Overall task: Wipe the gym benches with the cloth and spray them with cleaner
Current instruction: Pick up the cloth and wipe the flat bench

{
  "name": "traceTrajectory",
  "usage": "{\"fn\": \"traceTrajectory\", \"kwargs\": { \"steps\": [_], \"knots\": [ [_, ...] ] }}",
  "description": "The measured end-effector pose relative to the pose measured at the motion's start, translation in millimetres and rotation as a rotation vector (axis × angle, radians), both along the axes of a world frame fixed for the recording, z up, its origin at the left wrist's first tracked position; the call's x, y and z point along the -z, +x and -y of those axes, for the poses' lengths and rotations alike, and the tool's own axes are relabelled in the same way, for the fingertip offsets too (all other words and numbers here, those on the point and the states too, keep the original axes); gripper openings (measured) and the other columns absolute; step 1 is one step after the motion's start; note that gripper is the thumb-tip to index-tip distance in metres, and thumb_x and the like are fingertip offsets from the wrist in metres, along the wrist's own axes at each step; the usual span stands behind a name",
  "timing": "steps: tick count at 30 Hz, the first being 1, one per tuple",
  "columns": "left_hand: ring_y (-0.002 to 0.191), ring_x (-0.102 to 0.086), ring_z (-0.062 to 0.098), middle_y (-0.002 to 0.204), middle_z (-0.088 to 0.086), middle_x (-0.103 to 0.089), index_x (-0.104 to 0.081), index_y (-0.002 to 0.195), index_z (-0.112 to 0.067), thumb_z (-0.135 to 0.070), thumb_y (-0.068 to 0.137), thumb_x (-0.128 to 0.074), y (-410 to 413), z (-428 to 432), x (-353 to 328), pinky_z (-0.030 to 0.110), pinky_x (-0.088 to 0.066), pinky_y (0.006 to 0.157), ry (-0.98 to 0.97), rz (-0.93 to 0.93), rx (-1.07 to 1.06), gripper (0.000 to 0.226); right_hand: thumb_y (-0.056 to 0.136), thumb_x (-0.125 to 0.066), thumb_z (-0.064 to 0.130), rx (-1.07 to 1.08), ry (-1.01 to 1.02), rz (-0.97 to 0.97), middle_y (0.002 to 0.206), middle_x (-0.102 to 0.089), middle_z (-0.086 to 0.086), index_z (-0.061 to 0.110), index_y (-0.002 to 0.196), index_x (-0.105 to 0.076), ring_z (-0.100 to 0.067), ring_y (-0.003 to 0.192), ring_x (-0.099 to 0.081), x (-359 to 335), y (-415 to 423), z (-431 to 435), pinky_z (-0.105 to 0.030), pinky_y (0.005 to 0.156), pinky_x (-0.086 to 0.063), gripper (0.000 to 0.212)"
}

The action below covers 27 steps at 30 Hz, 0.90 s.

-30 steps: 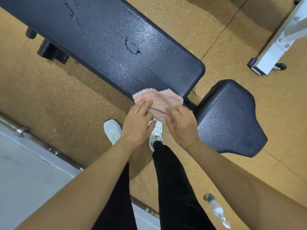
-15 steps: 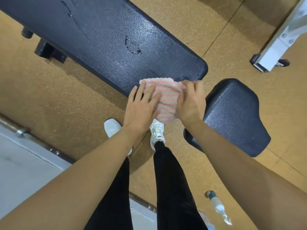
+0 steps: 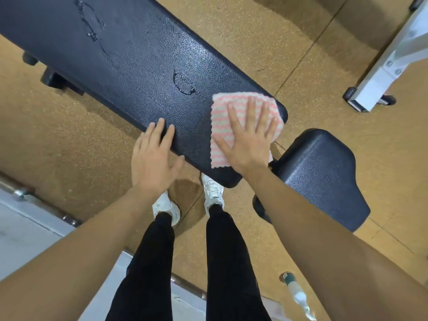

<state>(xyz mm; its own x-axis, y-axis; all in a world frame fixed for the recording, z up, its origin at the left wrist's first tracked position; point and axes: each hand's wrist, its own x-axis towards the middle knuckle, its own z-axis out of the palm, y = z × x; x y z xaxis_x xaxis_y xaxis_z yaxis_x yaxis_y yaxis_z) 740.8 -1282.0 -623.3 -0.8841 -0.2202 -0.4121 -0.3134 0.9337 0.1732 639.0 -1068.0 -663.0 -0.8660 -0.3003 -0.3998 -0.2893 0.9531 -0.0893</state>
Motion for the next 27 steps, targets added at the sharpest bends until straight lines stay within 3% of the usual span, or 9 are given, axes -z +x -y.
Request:
{"fn": "traceTrajectory", "kwargs": {
  "steps": [3, 8, 14, 18, 20, 23, 27],
  "knots": [
    [0.148, -0.034, 0.031, 0.16, 0.009, -0.039, -0.047, 0.151, -0.018, -0.049, 0.089, -0.068, -5.5, 8.5, -2.9, 0.047, -0.028, 0.12, 0.003, -0.017, 0.025, 0.072, 0.093, -0.024, 0.08, -0.012, 0.008, -0.052, 0.17, -0.001, -0.01, 0.041, 0.16, -0.006, -0.044, 0.154, 0.002, 0.2, -39.5, -5.3, -0.066, 0.12, -0.004, 0.079],
    [0.144, -0.041, 0.031, 0.155, 0.009, -0.047, -0.055, 0.145, -0.018, -0.047, 0.084, -0.075, -10.5, 14.2, -3.9, 0.046, -0.032, 0.118, 0.047, -0.033, -0.001, 0.07, 0.097, -0.015, 0.075, -0.021, 0.005, -0.016, 0.17, 0.005, -0.006, 0.038, 0.161, 0.002, -0.039, 0.155, 0.007, -3.5, -69.0, -1.4, -0.064, 0.121, -0.004, 0.075],
    [0.15, -0.033, 0.027, 0.16, 0.006, -0.04, -0.051, 0.148, -0.015, -0.037, 0.088, -0.075, -9.5, 10.2, -5.2, 0.044, -0.031, 0.121, 0.167, -0.019, -0.079, 0.069, 0.096, -0.024, 0.073, -0.218, -0.019, 0.015, 0.17, 0.007, -0.007, 0.038, 0.161, -0.001, -0.044, 0.153, 0.01, -5.1, -35.2, 22.4, -0.07, 0.118, 0.002, 0.077],
    [0.138, -0.05, 0.024, 0.15, 0.0, -0.053, -0.066, 0.132, -0.017, -0.027, 0.091, -0.069, -10.3, 29.4, -10.6, 0.046, -0.041, 0.112, 0.233, -0.113, -0.157, 0.042, 0.097, -0.023, 0.072, -0.376, -0.049, 0.021, 0.17, 0.006, -0.007, 0.037, 0.161, -0.003, -0.042, 0.154, 0.01, -4.3, -1.3, 45.7, -0.07, 0.117, -0.003, 0.076],
    [0.134, -0.052, 0.025, 0.147, 0.002, -0.055, -0.066, 0.129, -0.016, -0.023, 0.091, -0.067, -11.4, 45.0, -13.0, 0.046, -0.042, 0.109, 0.195, -0.173, -0.237, 0.039, 0.098, -0.022, 0.071, -0.44, -0.046, 0.037, 0.17, 0.007, -0.007, 0.037, 0.161, -0.002, -0.042, 0.154, 0.011, -2.9, 11.3, 55.3, -0.069, 0.118, -0.003, 0.075],
    [0.142, -0.042, 0.032, 0.155, 0.011, -0.045, -0.057, 0.14, -0.013, -0.024, 0.089, -0.069, -14.9, 69.0, -9.6, 0.052, -0.039, 0.113, 0.125, -0.164, -0.332, 0.054, 0.098, -0.024, 0.071, -0.508, -0.054, 0.031, 0.17, 0.003, -0.004, 0.038, 0.161, -0.005, -0.042, 0.154, 0.009, -1.9, 24.5, 66.4, -0.067, 0.118, -0.004, 0.073],
    [0.152, -0.026, 0.035, 0.165, 0.016, -0.026, -0.041, 0.153, -0.013, -0.03, 0.093, -0.068, -25.2, 94.8, -0.7, 0.053, -0.032, 0.119, 0.089, -0.096, -0.288, 0.069, 0.1, -0.03, 0.068, -0.627, -0.137, -0.002, 0.17, -0.01, -0.001, 0.04, 0.16, -0.019, -0.041, 0.155, -0.001, 3.8, 20.9, 72.0, -0.067, 0.119, -0.008, 0.067]
  ]
}}
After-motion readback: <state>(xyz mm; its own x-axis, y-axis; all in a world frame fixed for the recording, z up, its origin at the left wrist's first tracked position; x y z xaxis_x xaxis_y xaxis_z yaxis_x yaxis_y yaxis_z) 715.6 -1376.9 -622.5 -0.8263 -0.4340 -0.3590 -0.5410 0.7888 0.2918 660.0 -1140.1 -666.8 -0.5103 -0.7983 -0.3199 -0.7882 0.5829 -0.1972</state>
